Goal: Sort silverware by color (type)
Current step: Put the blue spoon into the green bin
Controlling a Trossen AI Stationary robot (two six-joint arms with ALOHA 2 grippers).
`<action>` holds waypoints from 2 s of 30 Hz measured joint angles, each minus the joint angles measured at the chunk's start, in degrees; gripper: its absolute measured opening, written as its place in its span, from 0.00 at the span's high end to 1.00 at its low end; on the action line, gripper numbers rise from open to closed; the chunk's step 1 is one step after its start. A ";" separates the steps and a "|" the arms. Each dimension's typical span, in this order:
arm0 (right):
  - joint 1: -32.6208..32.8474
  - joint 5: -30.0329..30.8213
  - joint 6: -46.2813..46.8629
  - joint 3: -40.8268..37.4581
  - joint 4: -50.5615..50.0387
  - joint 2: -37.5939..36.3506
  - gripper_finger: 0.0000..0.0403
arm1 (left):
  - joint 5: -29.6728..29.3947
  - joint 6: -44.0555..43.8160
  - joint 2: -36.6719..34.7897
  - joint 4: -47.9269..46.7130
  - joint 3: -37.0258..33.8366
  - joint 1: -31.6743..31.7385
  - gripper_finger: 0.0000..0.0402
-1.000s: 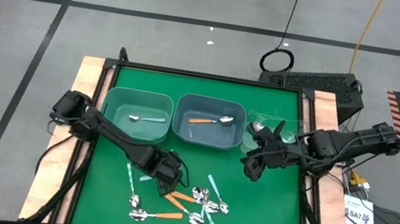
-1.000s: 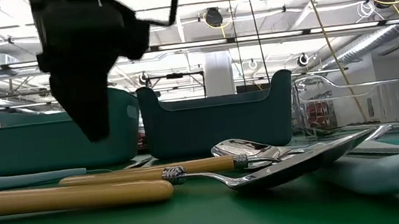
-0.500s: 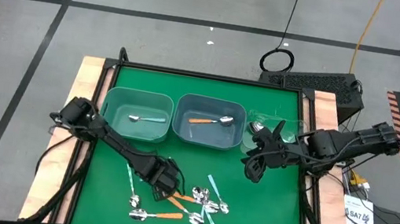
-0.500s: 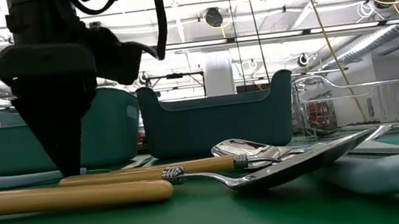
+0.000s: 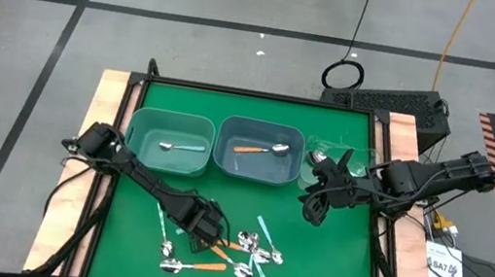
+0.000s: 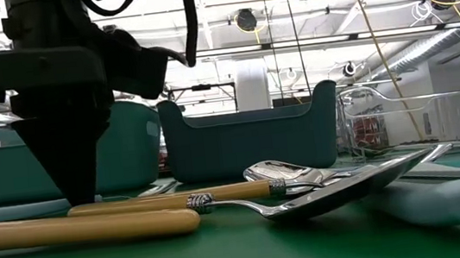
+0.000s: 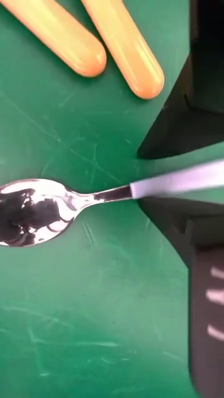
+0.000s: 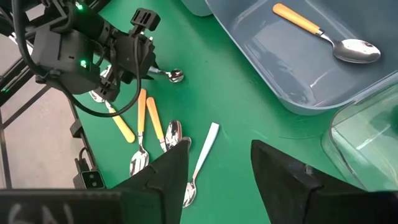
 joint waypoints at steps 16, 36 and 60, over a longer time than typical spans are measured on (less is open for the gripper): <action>0.00 0.28 -0.11 0.00 0.00 0.00 0.59 | -5.86 3.04 -0.86 -4.86 5.11 0.45 0.92; 0.00 0.48 -0.11 -0.02 0.00 0.00 0.59 | -9.04 12.77 -1.40 -23.01 20.48 2.80 0.92; -1.24 10.55 -14.34 -0.07 -0.15 -0.21 0.59 | -22.33 -12.15 -20.64 -33.56 20.74 17.30 0.92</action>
